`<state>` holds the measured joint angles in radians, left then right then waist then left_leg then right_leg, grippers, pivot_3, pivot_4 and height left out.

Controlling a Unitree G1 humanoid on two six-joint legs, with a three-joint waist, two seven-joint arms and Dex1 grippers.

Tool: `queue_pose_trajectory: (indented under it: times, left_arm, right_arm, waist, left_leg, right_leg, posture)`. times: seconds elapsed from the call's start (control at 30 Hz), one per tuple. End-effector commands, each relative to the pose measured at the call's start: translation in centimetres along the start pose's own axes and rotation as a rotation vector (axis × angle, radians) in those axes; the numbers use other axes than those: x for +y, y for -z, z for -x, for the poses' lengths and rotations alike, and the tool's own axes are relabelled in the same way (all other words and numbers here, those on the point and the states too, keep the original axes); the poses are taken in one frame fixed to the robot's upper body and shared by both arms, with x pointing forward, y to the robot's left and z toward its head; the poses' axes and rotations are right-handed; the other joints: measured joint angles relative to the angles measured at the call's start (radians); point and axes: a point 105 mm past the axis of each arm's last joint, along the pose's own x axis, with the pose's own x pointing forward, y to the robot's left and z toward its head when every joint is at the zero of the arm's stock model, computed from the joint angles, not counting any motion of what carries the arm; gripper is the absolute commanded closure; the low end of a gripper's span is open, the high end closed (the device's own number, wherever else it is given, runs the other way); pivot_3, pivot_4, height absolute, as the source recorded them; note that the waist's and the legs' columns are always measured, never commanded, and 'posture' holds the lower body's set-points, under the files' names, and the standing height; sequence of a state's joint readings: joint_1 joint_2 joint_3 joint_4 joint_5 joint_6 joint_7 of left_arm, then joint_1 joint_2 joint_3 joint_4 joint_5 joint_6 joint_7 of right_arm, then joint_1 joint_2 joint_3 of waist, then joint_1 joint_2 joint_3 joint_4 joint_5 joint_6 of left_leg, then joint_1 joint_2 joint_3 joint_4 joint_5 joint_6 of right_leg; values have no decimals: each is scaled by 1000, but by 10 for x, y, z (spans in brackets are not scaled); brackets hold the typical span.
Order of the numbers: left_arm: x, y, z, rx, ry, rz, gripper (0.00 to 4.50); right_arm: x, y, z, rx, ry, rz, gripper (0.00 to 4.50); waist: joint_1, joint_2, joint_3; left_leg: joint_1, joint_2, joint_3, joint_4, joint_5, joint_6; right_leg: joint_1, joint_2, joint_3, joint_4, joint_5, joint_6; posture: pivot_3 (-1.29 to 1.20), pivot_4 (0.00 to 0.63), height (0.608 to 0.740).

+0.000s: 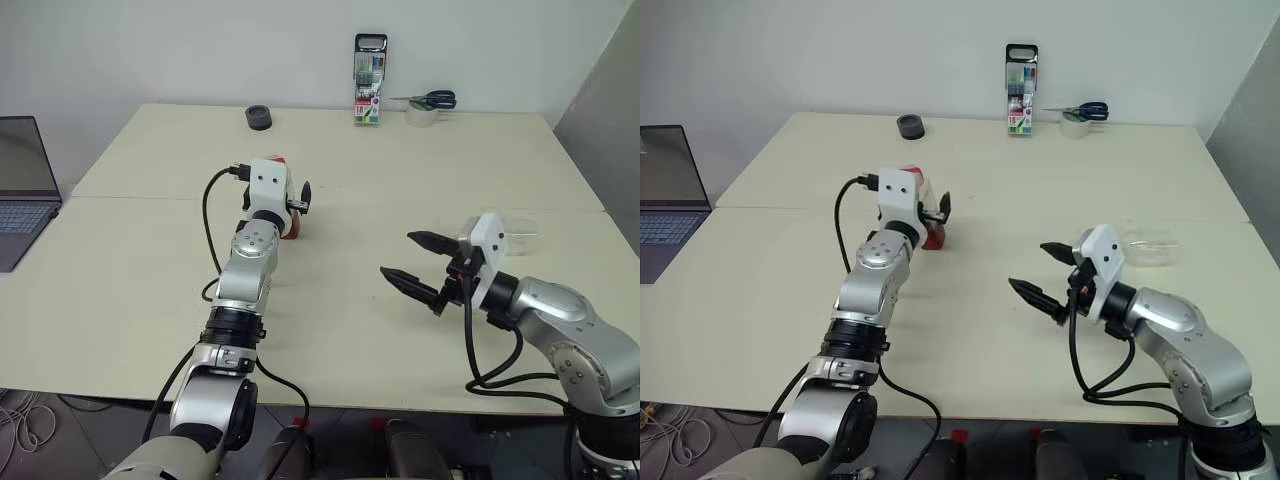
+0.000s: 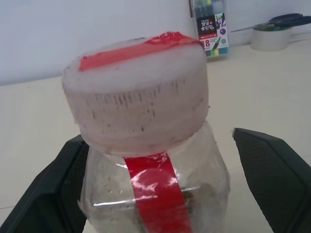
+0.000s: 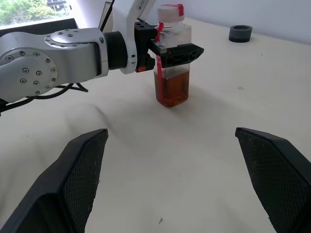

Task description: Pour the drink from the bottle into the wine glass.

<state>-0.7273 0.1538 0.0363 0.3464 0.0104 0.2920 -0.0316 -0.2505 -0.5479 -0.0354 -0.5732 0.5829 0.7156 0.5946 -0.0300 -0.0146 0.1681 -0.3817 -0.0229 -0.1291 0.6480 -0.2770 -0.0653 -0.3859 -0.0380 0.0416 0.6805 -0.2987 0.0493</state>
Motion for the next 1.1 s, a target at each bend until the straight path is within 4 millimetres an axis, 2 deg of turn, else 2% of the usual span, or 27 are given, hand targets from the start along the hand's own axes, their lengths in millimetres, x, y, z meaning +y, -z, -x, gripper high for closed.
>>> queue_pose_trajectory:
  times: [0.03,0.2,0.23,0.5,0.73,0.9,1.1]
  left_arm:
    - [3,-19,-3,-60,-12,0,12]
    - [4,-19,-3,-56,-14,21,12]
    - [4,-19,-3,-58,-13,22,400]
    - [2,-22,-3,-74,-1,22,2648]
    - [-5,-26,8,-134,103,41,2722]
    - [-33,-33,27,-190,412,80,2722]
    - [-63,-39,45,-198,798,28,2731]
  right_arm:
    - [3,-14,3,-35,-9,38,0]
    - [1,-15,3,-35,-2,40,0]
    - [1,-15,3,-35,-1,40,0]
    - [-1,-15,4,-32,1,44,0]
    - [-3,-18,4,-41,14,61,0]
    - [-8,-27,9,-55,63,89,0]
    - [0,-52,7,-69,51,89,0]
  waist:
    - [0,0,0]
    - [0,0,0]
    - [0,0,0]
    - [-1,0,0]
    - [-1,0,0]
    - [0,0,0]
    - [-3,0,0]
  left_leg:
    - [0,0,0,0,0,0]
    - [0,0,0,0,0,0]
    - [0,0,0,0,0,0]
    - [0,0,0,0,0,0]
    - [0,0,0,0,0,0]
    - [-1,0,0,0,0,0]
    - [-1,0,0,0,0,0]
  right_leg:
    - [0,0,0,0,0,0]
    - [0,0,0,0,0,0]
    - [0,0,0,0,0,0]
    - [0,0,0,0,0,0]
    - [-1,0,0,0,0,0]
    - [-1,0,0,0,0,0]
    - [-1,0,0,0,0,0]
  posture:
    - [0,150,740]
    - [0,150,740]
    - [0,150,740]
    - [0,150,740]
    - [0,150,740]
    - [0,150,740]
    - [0,150,740]
